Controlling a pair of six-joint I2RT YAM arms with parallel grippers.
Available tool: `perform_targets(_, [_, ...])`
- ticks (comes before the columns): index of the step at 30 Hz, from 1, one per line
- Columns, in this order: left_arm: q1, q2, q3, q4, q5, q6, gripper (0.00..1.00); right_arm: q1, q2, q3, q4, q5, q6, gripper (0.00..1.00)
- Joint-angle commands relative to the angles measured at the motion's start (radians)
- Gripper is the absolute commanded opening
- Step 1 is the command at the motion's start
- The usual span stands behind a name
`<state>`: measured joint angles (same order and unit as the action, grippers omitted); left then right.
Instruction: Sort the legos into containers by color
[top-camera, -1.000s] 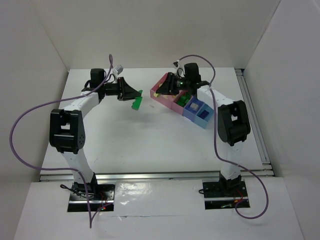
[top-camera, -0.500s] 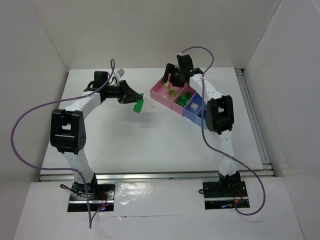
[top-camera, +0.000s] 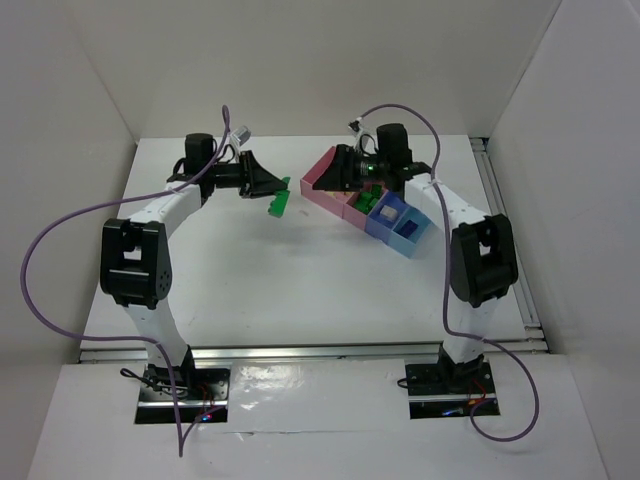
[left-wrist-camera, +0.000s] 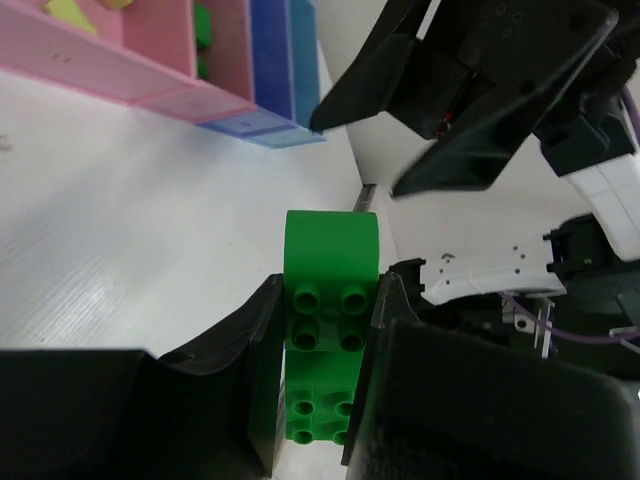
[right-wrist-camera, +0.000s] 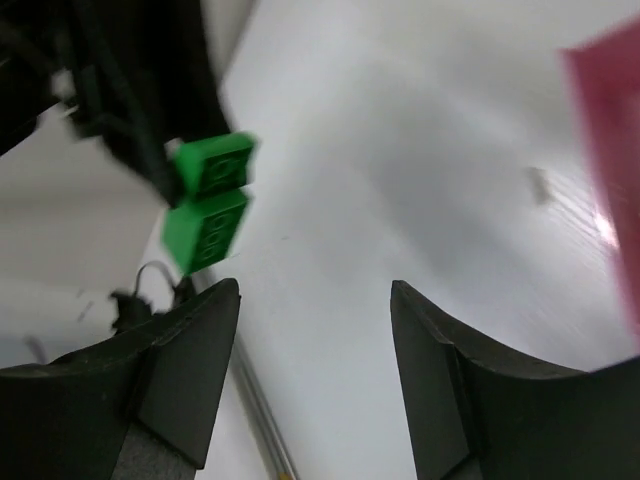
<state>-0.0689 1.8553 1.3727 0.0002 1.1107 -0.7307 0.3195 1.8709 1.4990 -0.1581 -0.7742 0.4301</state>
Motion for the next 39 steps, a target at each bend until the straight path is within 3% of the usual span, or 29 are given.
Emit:
perform_targets(1, [-0.003, -0.033, -0.003, 0.207, 0.127, -0.102, 0.0, 0.042, -0.016, -0.036, 0.238, -0.339, 0.067, 0.7])
perform_targets(2, [-0.012, -0.033, -0.003, 0.239, 0.136, -0.113, 0.0, 0.056, -0.016, -0.002, 0.226, -0.349, 0.037, 0.77])
perform_targets(5, [-0.012, -0.024, -0.003, 0.25, 0.15, -0.133, 0.0, 0.089, 0.017, 0.026, 0.167, -0.327, 0.007, 0.8])
perform_targets(15, [-0.022, -0.033, 0.017, 0.256, 0.159, -0.136, 0.0, 0.182, 0.094, 0.112, 0.228, -0.369, 0.059, 0.8])
perform_targets(20, [-0.022, -0.042, 0.006, 0.267, 0.159, -0.136, 0.0, 0.191, 0.103, 0.098, 0.308, -0.359, 0.113, 0.59])
perform_targets(24, [-0.022, -0.051, 0.006, 0.254, 0.159, -0.125, 0.0, 0.191, 0.103, 0.07, 0.35, -0.349, 0.145, 0.29])
perform_targets(29, [-0.013, -0.051, 0.006, 0.245, 0.138, -0.125, 0.0, 0.168, 0.065, 0.012, 0.341, -0.294, 0.151, 0.05])
perform_targets(31, [-0.012, -0.051, 0.006, 0.235, 0.126, -0.125, 0.0, 0.147, 0.036, -0.035, 0.33, -0.281, 0.151, 0.0])
perform_targets(39, [-0.022, -0.041, 0.015, 0.236, 0.106, -0.141, 0.0, 0.118, -0.029, -0.066, 0.097, -0.195, -0.025, 0.0])
